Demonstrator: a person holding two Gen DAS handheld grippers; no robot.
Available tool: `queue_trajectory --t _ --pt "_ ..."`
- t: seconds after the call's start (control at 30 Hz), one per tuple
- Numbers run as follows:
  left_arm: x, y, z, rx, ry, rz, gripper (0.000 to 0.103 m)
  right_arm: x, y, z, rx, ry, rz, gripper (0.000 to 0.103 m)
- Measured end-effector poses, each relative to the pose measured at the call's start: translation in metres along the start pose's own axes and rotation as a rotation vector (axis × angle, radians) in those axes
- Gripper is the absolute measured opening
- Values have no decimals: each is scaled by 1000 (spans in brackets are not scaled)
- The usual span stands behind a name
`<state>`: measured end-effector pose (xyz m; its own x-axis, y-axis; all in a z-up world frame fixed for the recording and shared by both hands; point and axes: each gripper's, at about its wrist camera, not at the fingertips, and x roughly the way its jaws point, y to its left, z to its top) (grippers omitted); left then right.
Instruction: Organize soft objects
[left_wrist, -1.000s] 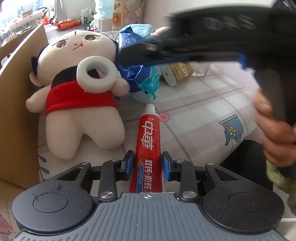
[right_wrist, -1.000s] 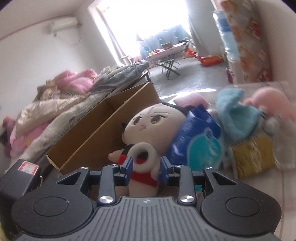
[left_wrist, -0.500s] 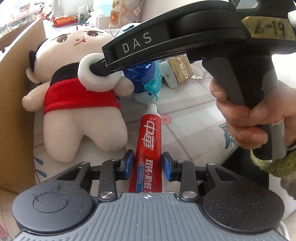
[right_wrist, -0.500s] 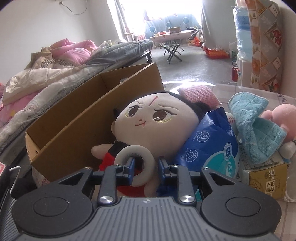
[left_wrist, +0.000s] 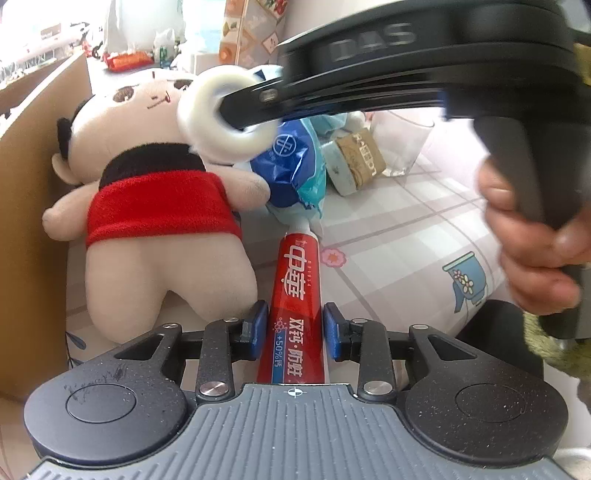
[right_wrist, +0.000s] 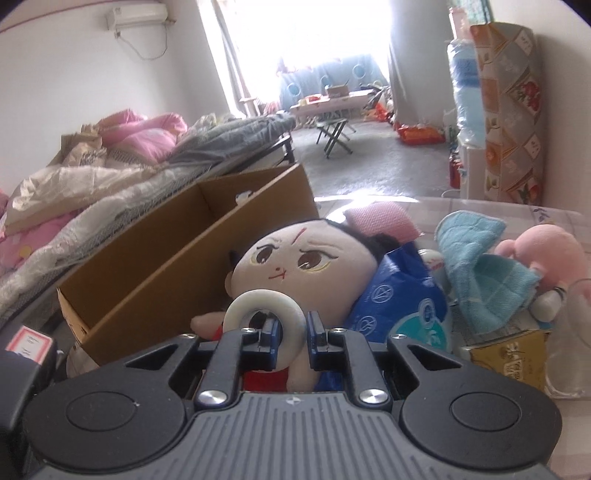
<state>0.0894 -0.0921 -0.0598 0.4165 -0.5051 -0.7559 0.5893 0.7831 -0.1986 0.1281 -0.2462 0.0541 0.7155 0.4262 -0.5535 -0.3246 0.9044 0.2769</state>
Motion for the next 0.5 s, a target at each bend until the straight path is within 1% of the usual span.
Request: queue_trajectory --t 0.23,0.43,0.5 --pt "-18 -7 -8 17 -50 7 30 -47 -2 -13 55 -72 -57 16" --pt "-44 -9 -16 2 -95 -12 30 -83 10 -32 81 -120 -94 16" --pt "-50 -8 -19 -18 -107 -19 30 -93 15 -37 88 -131 -103 16"
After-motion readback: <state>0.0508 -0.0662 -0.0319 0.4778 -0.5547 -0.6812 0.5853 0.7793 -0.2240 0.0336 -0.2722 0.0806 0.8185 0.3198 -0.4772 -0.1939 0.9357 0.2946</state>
